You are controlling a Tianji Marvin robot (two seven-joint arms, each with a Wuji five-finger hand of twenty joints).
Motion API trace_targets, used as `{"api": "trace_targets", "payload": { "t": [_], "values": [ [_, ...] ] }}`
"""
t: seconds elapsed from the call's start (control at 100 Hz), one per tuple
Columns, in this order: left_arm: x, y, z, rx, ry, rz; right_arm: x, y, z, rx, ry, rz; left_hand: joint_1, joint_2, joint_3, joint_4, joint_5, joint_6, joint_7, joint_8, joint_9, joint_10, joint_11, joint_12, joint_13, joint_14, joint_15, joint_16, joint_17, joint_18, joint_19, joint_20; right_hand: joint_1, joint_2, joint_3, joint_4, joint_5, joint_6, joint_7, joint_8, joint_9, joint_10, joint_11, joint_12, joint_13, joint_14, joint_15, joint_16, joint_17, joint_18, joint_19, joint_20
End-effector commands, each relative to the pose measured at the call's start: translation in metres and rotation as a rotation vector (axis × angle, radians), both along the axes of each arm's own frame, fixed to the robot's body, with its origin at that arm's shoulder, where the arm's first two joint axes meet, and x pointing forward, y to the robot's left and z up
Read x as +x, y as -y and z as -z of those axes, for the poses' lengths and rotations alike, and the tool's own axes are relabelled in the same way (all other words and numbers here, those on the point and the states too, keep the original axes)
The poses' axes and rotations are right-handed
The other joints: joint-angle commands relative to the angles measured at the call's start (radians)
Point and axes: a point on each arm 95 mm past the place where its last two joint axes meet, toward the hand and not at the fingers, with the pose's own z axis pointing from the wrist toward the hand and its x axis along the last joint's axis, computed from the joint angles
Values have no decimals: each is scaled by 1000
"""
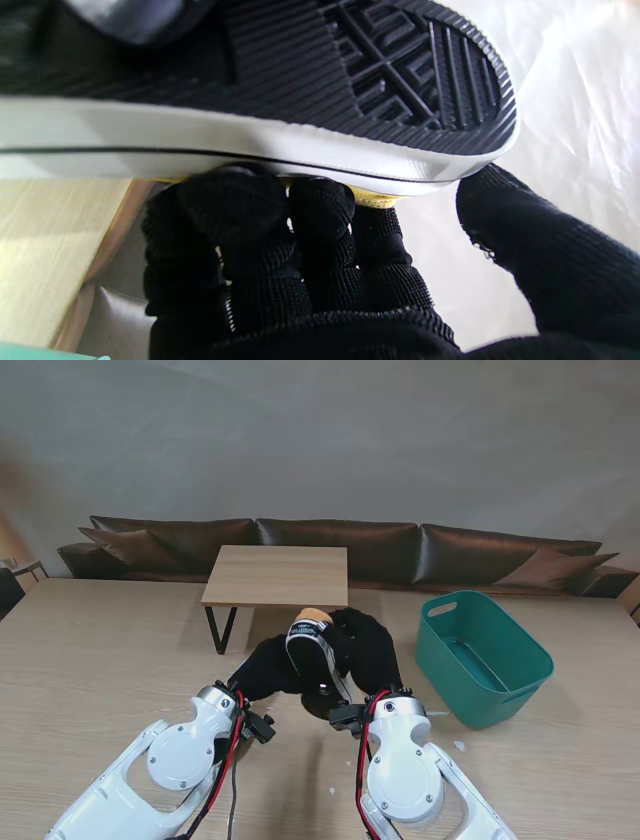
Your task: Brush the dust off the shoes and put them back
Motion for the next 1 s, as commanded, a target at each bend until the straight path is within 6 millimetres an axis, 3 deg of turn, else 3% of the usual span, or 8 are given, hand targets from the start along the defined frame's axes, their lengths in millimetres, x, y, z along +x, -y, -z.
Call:
{"api": "trace_targets", "payload": {
  "t": [0.0,0.19,0.38,0.43,0.66,0.86,0.92,0.99],
  "values": [
    [0,9,-19,-59,25,14,-2,-3,11,-8,-35,-11,112,152,247,64,80,-55,206,51,100,-64,134,76,125,-129,226,83,54,-59,61,-14,-6,18,-22,41,-28,1,30,-17,-116,53,-463,-173,-71,46,-134,-30,-97,6,-35,-19],
    [0,9,-20,-85,5,2,2,-1,16,-31,-40,-1,125,147,264,67,78,-32,221,37,97,-45,151,107,146,-117,256,123,71,-41,76,-24,-31,31,-47,42,-126,-15,-48,-94,-171,52,-519,-234,-159,58,-257,-63,-177,13,-142,-63],
    [-3,5,-23,-96,-7,-9,7,3,20,-62,-40,0,124,138,294,80,71,-18,243,28,95,-36,163,146,156,-113,301,177,76,-42,109,-8,-67,49,-89,43,-259,-87,-121,-205,-218,40,-581,-291,-228,67,-335,-81,-241,8,-226,-89],
    [-3,3,-24,-98,-9,-14,9,4,21,-73,-43,-1,119,134,303,81,70,-18,247,25,96,-36,163,153,161,-115,311,188,81,-45,116,-3,-77,54,-105,45,-288,-100,-101,-268,-242,38,-587,-305,-252,69,-362,-83,-258,3,-253,-89],
    [-5,-7,-24,-95,-45,-28,18,14,29,-114,-64,-11,118,126,315,83,74,-13,250,20,101,-34,163,158,174,-123,320,198,93,-41,122,0,-104,62,-181,43,-384,-134,-104,-308,-338,16,-610,-322,-342,59,-447,-115,-325,-15,-351,-114],
    [-6,-17,-24,-89,-85,-37,28,30,35,-214,-88,-114,119,129,317,82,69,-10,250,21,99,-31,160,159,175,-122,318,201,93,-37,121,1,-62,18,-395,42,-533,-138,-149,-365,-493,-33,-652,-360,-449,4,-547,-150,-398,-69,-474,-95],
    [-5,-20,-25,-92,-95,-38,31,35,36,-266,-95,-157,120,131,316,82,69,-9,250,22,98,-30,160,161,176,-123,318,203,94,-36,122,2,-42,11,-500,52,-593,-106,-166,-372,-567,-47,-659,-368,-487,-24,-573,-160,-418,-93,-513,-83],
    [-5,-23,-27,-91,-102,-35,33,39,36,-319,-97,-192,120,130,315,82,68,-8,250,24,98,-29,161,162,176,-123,319,204,94,-36,122,2,-55,-38,-533,59,-631,-73,-177,-374,-623,-50,-664,-372,-516,-41,-597,-171,-431,-106,-540,-83]
  ]
}}
